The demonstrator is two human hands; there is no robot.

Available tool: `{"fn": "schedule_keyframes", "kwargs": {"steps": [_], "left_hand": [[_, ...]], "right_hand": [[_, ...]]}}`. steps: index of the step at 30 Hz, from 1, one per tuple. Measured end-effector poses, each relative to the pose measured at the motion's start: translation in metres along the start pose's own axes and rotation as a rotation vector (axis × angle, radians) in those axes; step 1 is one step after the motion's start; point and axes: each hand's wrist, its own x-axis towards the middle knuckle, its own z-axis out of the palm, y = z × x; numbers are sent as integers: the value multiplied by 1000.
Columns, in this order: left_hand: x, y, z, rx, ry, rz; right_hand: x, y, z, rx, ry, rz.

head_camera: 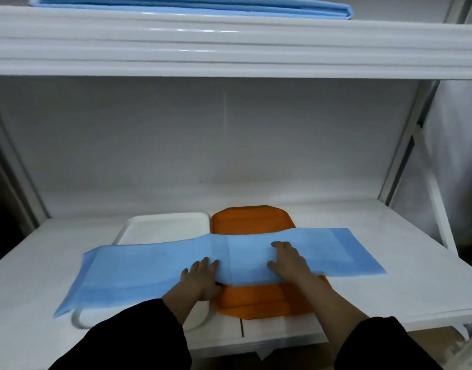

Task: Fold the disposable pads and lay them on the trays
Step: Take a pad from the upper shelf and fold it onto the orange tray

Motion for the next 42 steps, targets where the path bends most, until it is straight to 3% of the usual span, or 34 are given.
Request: {"fn": "schedule_keyframes", "kwargs": {"steps": [5, 14, 26, 33, 38, 42], "left_hand": [[-3, -34, 10, -35, -1, -31], [14, -51, 27, 27, 176, 70], [43, -47, 42, 82, 457, 156], [33, -65, 39, 219, 523, 155], [8, -83, 37, 241, 512, 131], [-26, -86, 30, 365, 359, 81]], "right_hand": [[-4, -34, 37, -270, -170, -205], [3, -66, 74, -468, -62, -421], [23, -76, 100, -592, 180, -496], [10, -77, 89, -515, 121, -543], [-6, -64, 87, -531, 71, -498], [-16, -55, 83, -547, 30, -461]]}}
